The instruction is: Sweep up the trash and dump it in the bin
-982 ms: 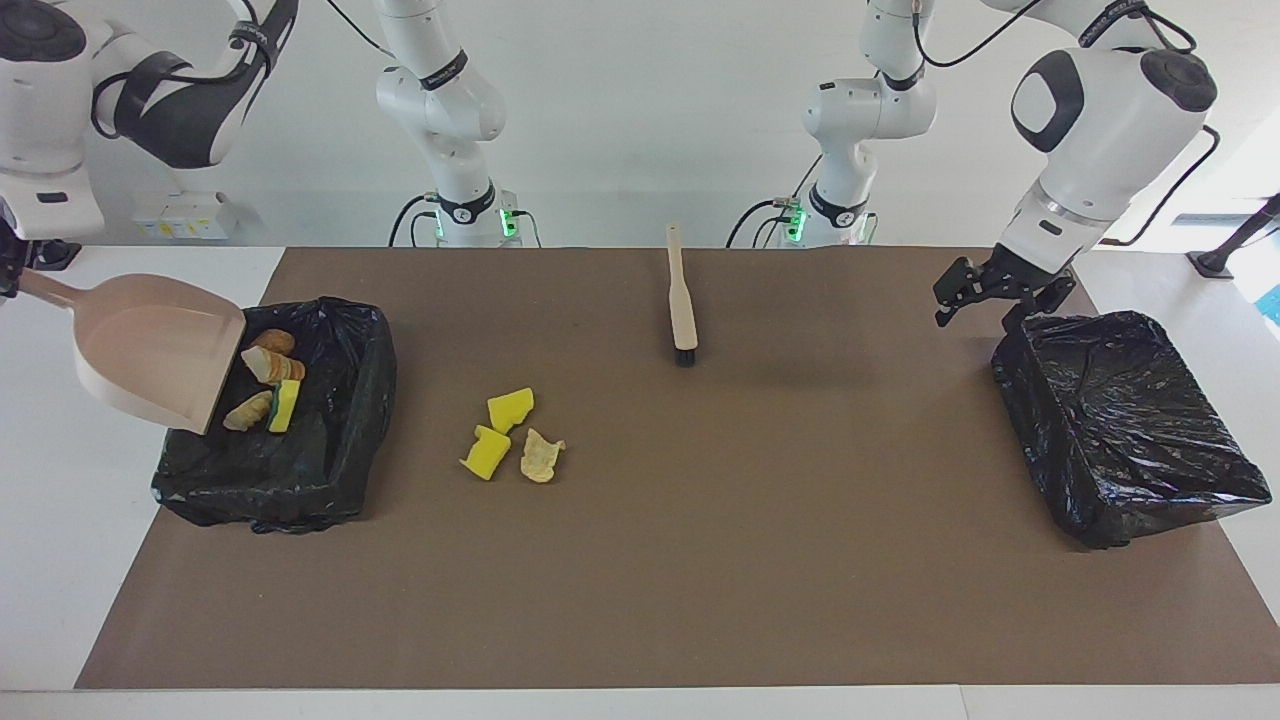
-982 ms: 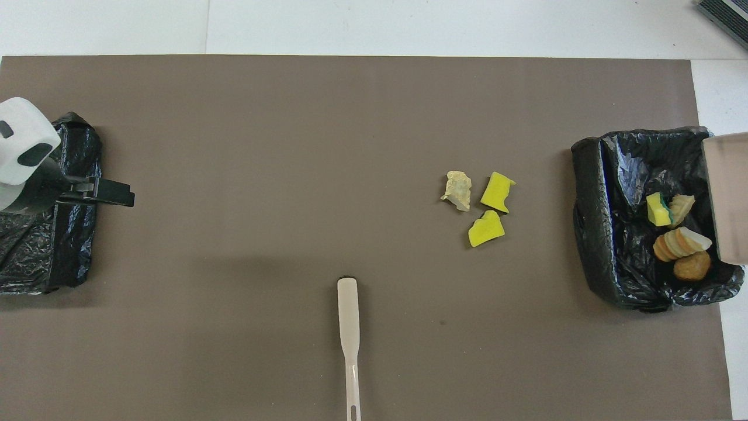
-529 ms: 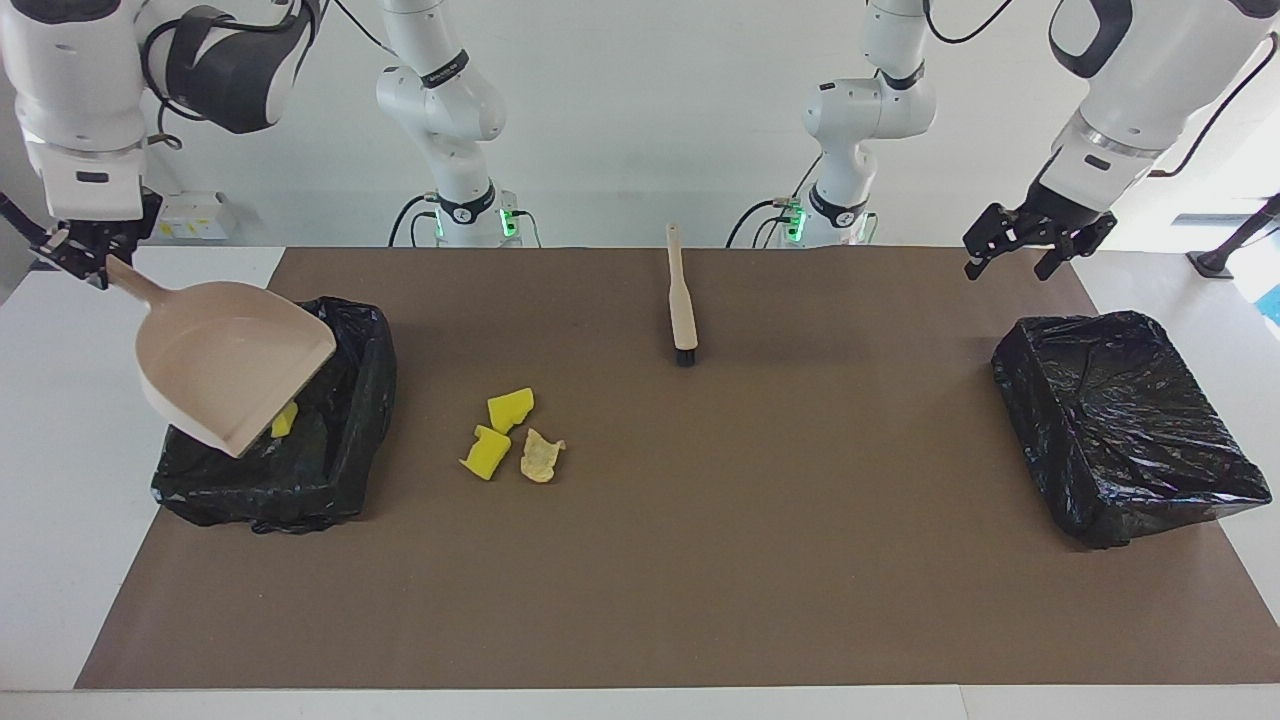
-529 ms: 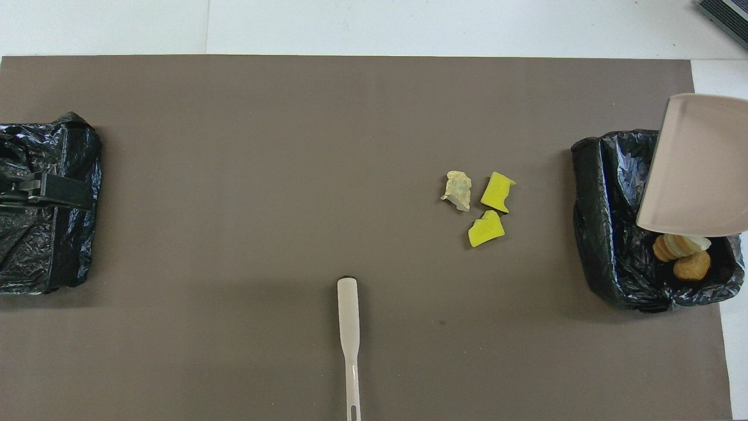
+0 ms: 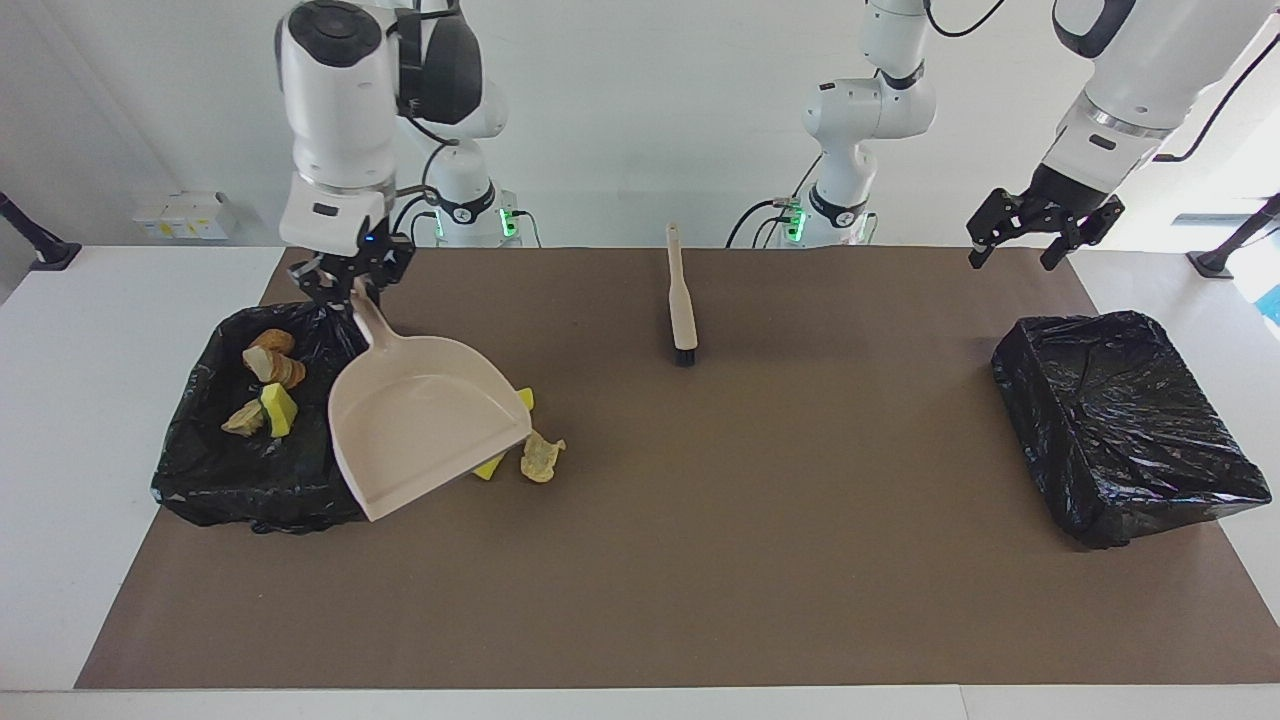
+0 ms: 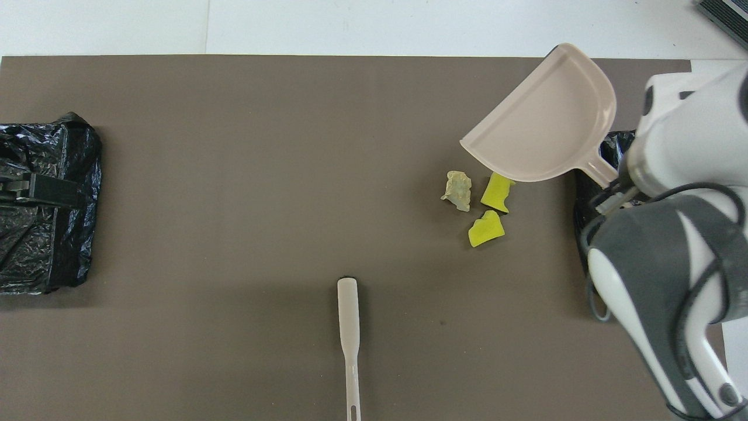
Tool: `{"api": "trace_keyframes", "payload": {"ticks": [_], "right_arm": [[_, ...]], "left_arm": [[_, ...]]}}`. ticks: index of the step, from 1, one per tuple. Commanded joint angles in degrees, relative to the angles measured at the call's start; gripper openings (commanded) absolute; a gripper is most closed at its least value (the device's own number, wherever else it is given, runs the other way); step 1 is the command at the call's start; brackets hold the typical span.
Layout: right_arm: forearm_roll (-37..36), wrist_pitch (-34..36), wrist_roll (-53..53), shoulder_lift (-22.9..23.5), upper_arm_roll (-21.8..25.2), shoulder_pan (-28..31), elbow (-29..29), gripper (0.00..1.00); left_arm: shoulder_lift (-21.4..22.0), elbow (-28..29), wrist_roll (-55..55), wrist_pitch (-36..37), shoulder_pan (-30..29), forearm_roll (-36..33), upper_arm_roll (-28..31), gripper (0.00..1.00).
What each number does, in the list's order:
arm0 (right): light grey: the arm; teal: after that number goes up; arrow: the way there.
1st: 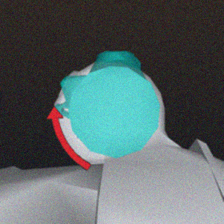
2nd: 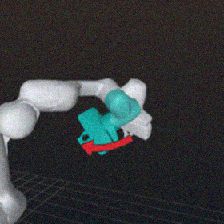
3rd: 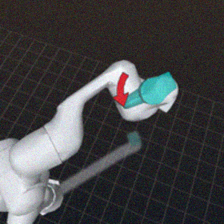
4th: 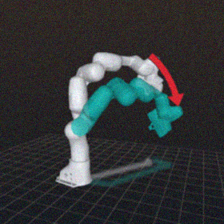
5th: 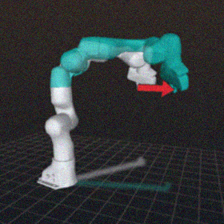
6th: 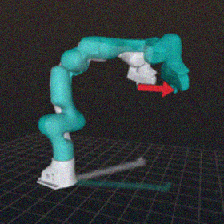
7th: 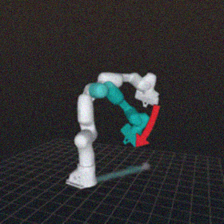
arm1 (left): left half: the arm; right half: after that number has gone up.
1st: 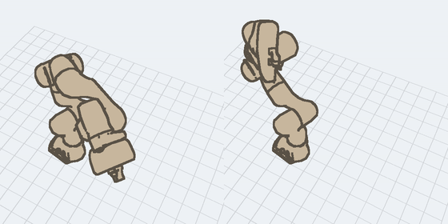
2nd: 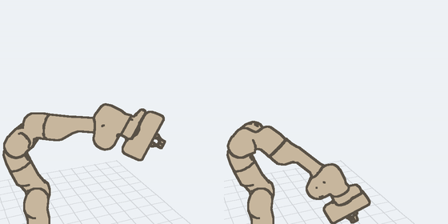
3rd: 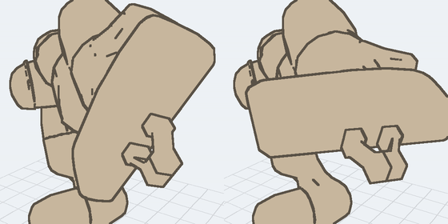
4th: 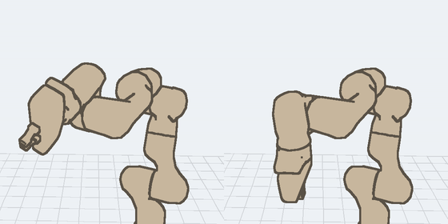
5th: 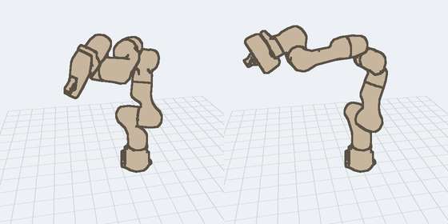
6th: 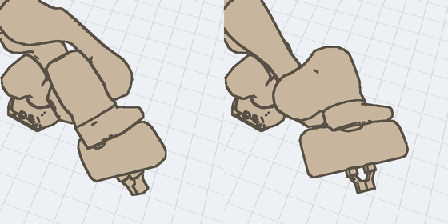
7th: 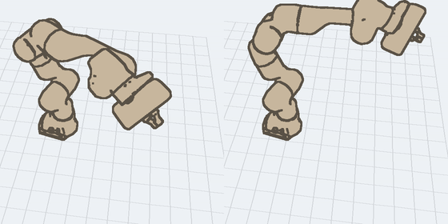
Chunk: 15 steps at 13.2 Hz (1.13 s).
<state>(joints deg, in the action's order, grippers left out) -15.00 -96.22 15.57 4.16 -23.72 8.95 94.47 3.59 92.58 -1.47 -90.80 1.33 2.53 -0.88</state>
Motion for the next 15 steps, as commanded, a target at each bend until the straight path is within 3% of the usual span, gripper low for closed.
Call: {"api": "trace_keyframes", "payload": {"ticks": [1,6,8,12,15], "right_arm": [[3.57,-2.82,-17.53,5.4,0.25,-4.8,-1.31,0.0],[8.59,-10.98,-42.69,18.94,0.07,-15.69,-11.05,0.0],[8.67,-17.12,-51.3,22.63,-0.01,-20.09,-11.51,0.0],[8.06,-26.8,-60.47,29.49,0.25,-27.39,-11.86,0.0],[7.88,-28.84,-60.75,30.21,0.34,-26.97,-11.33,0.0]], "left_arm": [[-0.42,-0.03,-1.08,-2.19,0.51,-1.83,0.0,1.0],[-3.84,-5.28,-0.99,3.42,0.34,-2.01,-0.43,1.0],[-4.46,-6.01,-0.81,2.82,0.6,-2.09,-0.44,1.0],[-4.11,-5.04,-0.81,2.21,0.78,-2.18,-0.44,1.0],[-3.94,-4.69,-1.08,2.38,0.87,-2.27,-0.44,1.0]]}}
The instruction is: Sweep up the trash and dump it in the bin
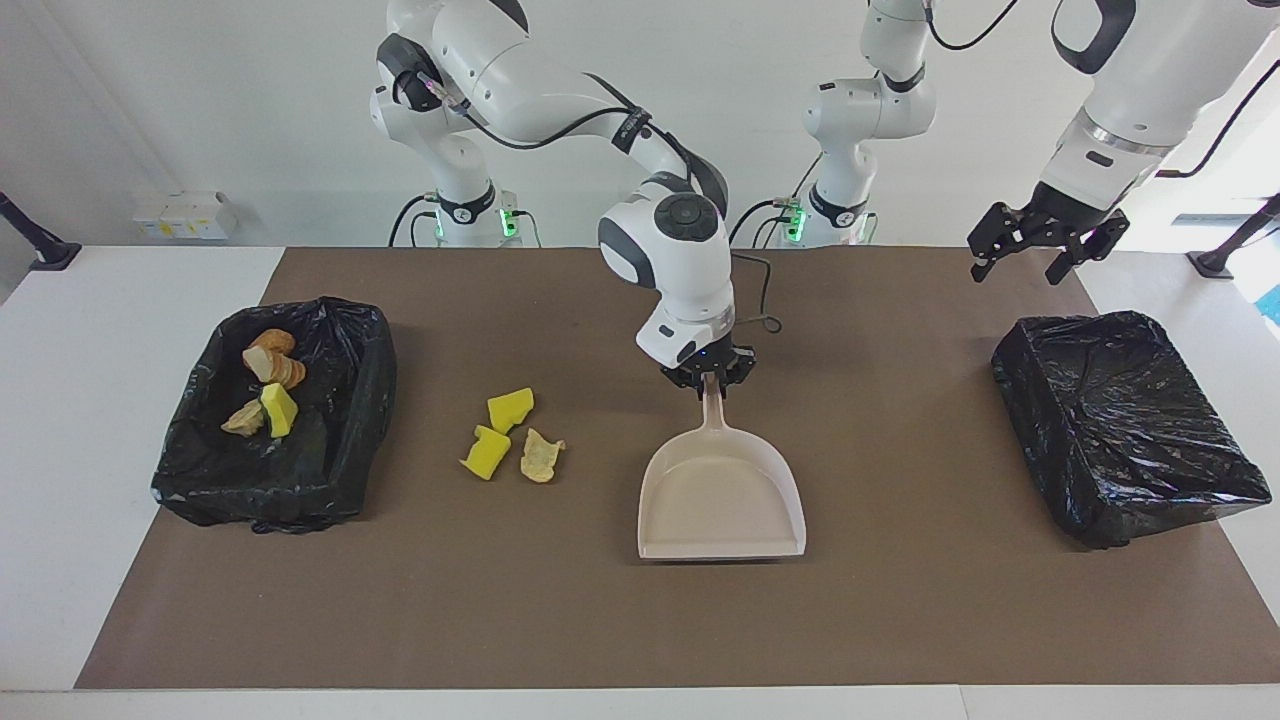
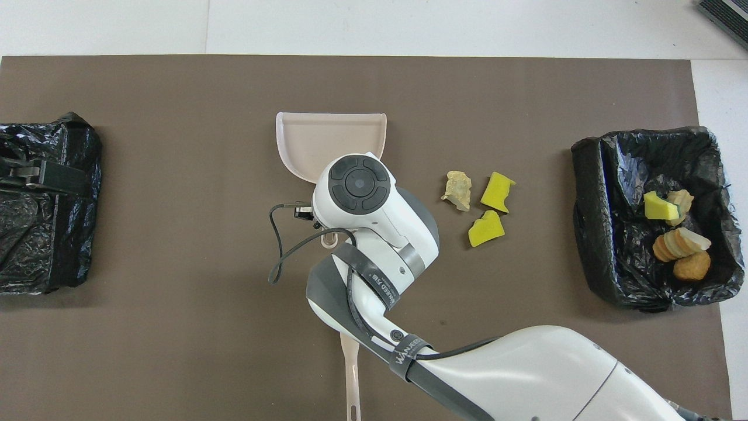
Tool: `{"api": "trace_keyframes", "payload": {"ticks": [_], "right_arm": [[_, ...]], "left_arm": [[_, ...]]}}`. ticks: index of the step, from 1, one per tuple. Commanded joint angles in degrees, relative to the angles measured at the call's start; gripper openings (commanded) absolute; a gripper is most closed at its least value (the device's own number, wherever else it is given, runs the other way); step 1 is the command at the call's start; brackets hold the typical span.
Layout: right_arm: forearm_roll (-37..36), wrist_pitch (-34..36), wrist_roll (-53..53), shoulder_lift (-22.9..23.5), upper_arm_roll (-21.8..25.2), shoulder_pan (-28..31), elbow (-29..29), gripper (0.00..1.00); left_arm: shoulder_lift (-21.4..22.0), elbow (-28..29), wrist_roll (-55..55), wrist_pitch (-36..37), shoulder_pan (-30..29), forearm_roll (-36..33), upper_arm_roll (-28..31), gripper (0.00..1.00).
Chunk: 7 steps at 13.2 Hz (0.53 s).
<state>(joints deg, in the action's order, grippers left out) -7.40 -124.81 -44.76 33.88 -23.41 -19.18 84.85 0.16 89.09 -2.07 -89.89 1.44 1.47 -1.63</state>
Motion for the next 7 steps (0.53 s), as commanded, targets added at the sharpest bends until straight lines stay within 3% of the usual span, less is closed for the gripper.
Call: {"api": "trace_keyframes", "payload": {"ticks": [1,4,6,7], "right_arm": [[-0.07,-0.34,-0.41,0.49,-0.05,1.42,-1.53,0.0],[-1.57,-0.95,-0.5,1.1,0.03,1.15,0.49,0.0],[-1.4,-1.22,-0.24,1.28,-0.05,1.6,0.84,0.22],[-1.48,-1.22,0.11,1.19,-0.05,1.6,1.19,0.48]], "left_arm": [[-0.34,-0.85,-0.48,1.39,0.67,-1.2,0.31,1.0],[-0.25,-0.59,-0.56,1.3,0.67,-1.12,0.22,1.0],[-0.25,-0.59,-0.56,1.3,0.67,-1.12,0.22,1.0],[-0.25,-0.59,-0.56,1.3,0.67,-1.12,0.22,1.0]]}}
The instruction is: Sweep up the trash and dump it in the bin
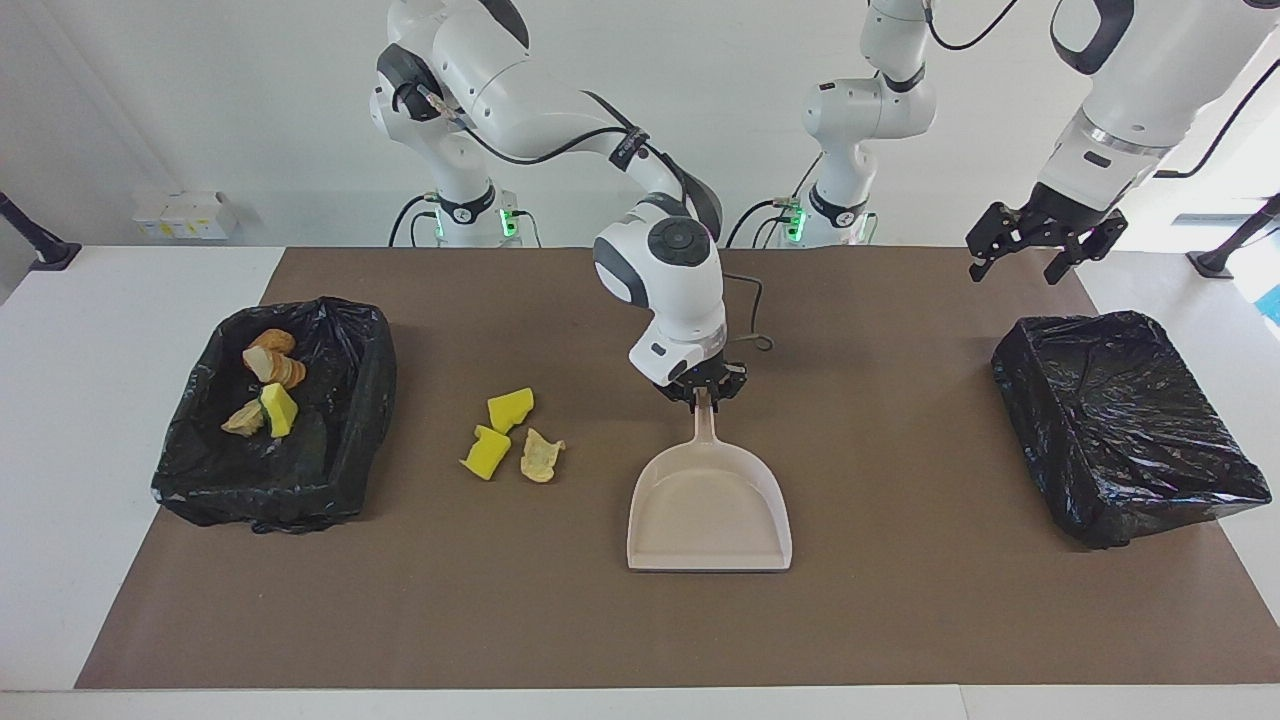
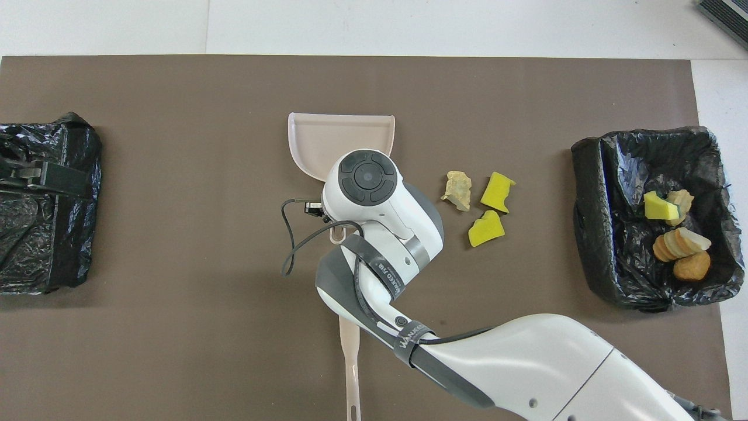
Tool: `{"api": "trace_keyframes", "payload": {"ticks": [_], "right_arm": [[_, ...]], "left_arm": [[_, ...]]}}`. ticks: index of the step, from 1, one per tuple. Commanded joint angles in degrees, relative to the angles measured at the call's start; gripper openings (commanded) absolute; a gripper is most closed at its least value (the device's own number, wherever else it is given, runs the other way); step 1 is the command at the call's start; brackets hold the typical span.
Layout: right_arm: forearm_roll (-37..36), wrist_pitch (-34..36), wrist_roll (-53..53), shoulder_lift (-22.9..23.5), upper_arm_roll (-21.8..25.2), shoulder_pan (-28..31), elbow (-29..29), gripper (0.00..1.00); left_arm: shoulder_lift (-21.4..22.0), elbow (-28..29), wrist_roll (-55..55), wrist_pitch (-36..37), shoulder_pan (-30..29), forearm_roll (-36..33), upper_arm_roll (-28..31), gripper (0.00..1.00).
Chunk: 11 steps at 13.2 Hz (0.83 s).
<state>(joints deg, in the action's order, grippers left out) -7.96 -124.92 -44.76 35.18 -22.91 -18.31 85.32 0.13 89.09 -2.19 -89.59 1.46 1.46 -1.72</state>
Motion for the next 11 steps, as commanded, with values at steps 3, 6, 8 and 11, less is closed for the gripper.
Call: {"api": "trace_keyframes", "payload": {"ticks": [3,6,8,11], "right_arm": [[-0.83,0.28,0.2,-1.51,-0.64,1.69,1.52,1.0],[0.13,7.29,1.16,-5.8,-1.26,4.94,1.6,1.0],[1.62,12.66,1.43,-10.81,-1.35,5.04,2.83,1.0],[8.91,20.05,2.49,-19.15,-1.26,5.13,8.0,1.0]], "left_arm": [[-0.13,-0.5,-0.18,0.91,0.65,-1.02,0.31,1.0],[-0.04,-0.41,0.43,0.82,0.56,-0.93,0.31,1.0],[-0.04,-0.33,0.17,-0.75,0.56,-0.93,0.31,1.0],[0.13,0.38,-0.27,-1.46,0.56,-1.02,0.31,1.0]]}}
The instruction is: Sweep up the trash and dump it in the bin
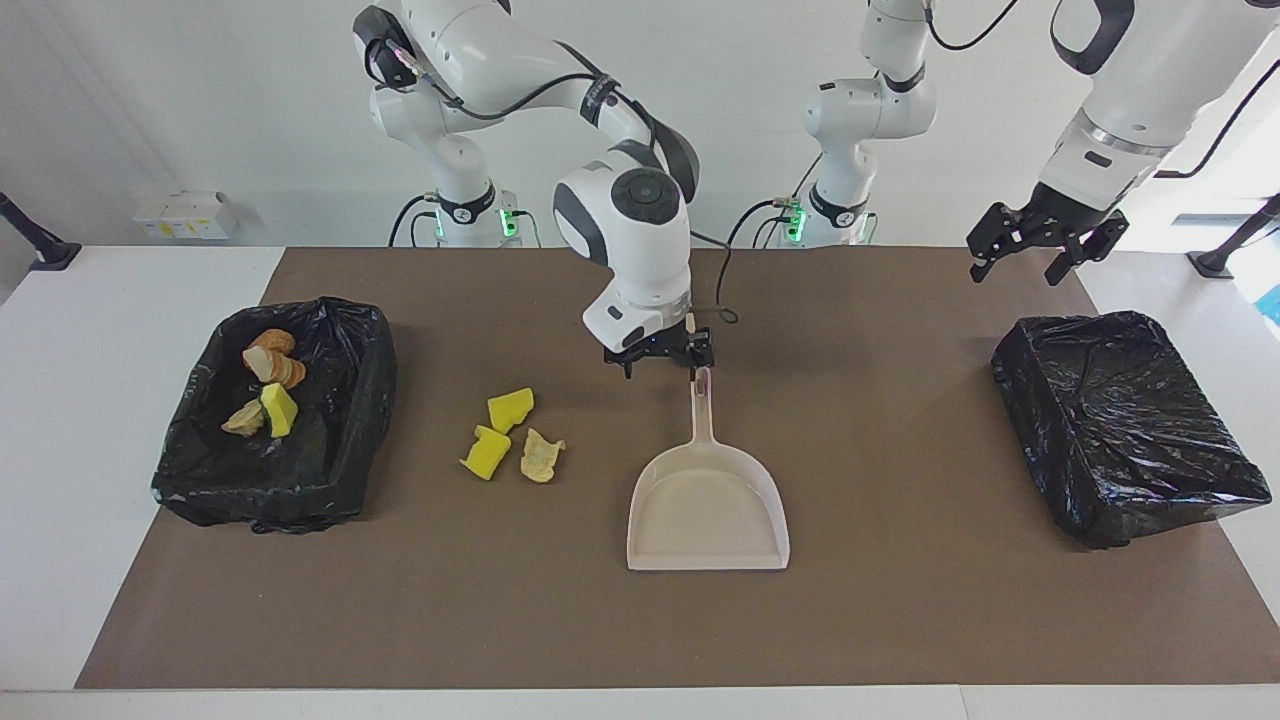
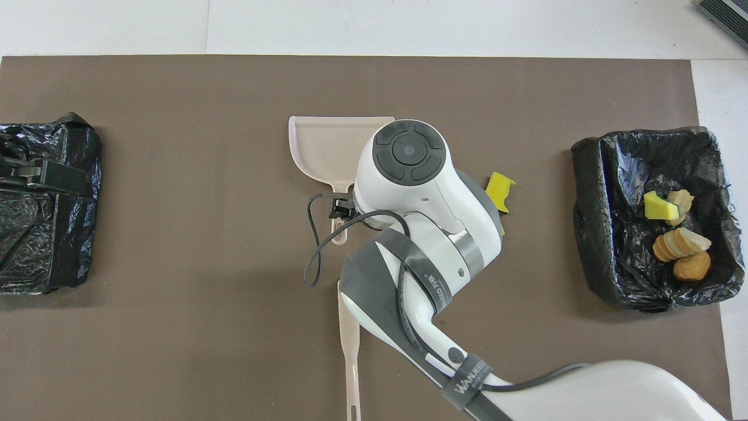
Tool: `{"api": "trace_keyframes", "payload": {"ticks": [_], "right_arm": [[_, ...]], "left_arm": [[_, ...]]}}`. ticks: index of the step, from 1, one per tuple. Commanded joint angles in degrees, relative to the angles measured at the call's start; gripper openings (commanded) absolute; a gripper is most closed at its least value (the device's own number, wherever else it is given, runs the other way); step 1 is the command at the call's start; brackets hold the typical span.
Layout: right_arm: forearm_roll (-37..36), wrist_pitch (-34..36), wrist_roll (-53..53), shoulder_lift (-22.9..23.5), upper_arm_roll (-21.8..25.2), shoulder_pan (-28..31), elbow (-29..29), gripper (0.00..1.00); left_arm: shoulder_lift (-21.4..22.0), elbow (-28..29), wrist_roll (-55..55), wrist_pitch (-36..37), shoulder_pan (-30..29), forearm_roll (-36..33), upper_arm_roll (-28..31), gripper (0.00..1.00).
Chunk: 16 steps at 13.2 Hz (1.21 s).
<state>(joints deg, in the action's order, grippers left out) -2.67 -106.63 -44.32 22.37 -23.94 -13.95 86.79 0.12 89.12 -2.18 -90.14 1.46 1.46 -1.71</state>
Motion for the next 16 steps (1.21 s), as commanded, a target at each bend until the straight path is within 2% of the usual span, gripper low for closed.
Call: {"api": "trace_keyframes", "payload": {"ticks": [1,3,4,6,9,12,16], "right_arm": [[3.81,3.08,1.96,-8.72,-0.32,-0.19,8.73,1.0],[5.99,2.14,2.04,-13.81,-0.58,-2.48,16.62,1.0],[10.28,0.65,2.22,-16.62,-0.58,-2.66,20.83,1.0],[14.0,-5.84,3.71,-21.9,-0.67,-5.2,30.15,1.0],[16.47,-9.19,2.84,-22.98,-0.58,-9.59,36.15,1.0],[16.56,-11.75,2.05,-23.24,-0.58,-13.37,39.76,1.0],[17.96,-17.9,0.55,-23.42,-0.58,-15.58,43.81,1.0]], "left_arm": [[0.15,0.36,-0.28,-0.92,0.65,-1.02,0.31,1.0],[0.23,0.44,-0.28,-0.92,0.56,-1.02,0.31,1.0],[0.23,0.44,-0.2,-0.92,0.56,-1.02,0.31,1.0],[0.23,0.53,-0.28,-0.92,0.56,-1.02,0.31,1.0],[1.28,2.8,-0.46,-1.09,0.65,-0.93,0.31,1.0],[1.64,7.29,0.51,-5.56,3.37,-0.58,0.22,1.0],[0.94,10.19,0.77,-9.95,7.15,-0.14,0.22,1.0]]}}
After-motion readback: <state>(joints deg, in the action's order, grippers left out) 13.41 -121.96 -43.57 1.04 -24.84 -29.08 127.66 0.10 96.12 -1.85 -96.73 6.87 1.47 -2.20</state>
